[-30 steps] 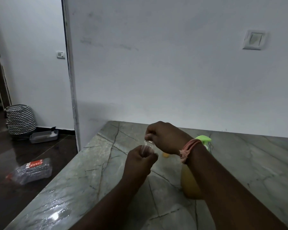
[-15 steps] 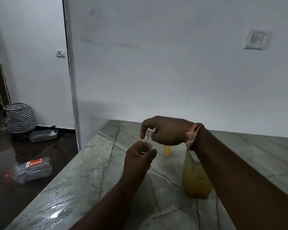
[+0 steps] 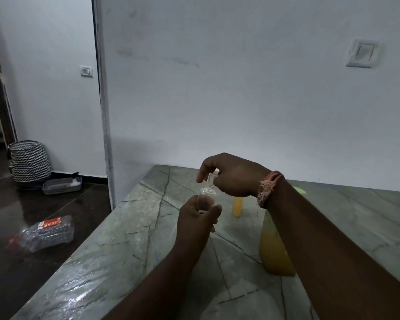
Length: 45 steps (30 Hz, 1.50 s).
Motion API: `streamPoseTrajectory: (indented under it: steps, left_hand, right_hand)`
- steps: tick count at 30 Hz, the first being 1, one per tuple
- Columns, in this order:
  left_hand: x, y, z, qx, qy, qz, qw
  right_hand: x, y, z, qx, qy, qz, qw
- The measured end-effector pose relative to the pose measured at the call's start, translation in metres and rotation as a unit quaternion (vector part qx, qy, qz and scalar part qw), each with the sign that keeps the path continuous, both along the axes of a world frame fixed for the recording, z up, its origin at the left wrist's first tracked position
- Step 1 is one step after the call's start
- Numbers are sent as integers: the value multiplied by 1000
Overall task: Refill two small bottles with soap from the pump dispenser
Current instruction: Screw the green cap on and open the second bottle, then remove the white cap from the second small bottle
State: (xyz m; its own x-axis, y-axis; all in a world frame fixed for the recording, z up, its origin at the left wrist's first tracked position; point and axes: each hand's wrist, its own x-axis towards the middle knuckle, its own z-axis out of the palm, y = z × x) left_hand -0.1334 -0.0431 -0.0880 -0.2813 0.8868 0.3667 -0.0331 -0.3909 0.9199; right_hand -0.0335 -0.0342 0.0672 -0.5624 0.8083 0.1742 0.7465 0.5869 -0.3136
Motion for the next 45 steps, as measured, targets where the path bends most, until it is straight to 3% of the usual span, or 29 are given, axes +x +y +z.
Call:
streamPoseTrajectory:
  steps: [2, 6, 9, 12, 22, 28, 35, 39, 45]
  left_hand:
    - [-1, 2, -2, -9, -2, 11, 1000]
    - [-4, 5, -4, -14, -40, 62, 997]
    - [-8, 5, -4, -16, -66, 128, 989]
    - [-11, 7, -4, -16, -73, 173, 982]
    - [-7, 2, 1, -14, -22, 175, 984]
    - [-2, -2, 4, -9, -17, 117, 993]
    - [16, -16, 12, 6, 11, -4, 1000]
    - [35, -35, 15, 42, 42, -123, 991]
    - [59, -54, 11, 54, 64, -223, 971]
  right_hand:
    - [-2, 1, -5, 5, 32, 0, 999]
    - [-12, 12, -29, 53, 171, -123, 976]
    - [-16, 24, -65, 6, 227, -181, 957]
    - [-12, 31, -101, -55, 219, -221, 949]
    - [0, 18, -144, 6, 189, -217, 958]
    - [-5, -15, -101, 108, 146, -187, 966]
    - [34, -41, 0, 193, 201, -184, 943]
    - [82, -15, 11, 117, 217, -236, 940]
    - [110, 4, -2, -156, 257, -283, 911]
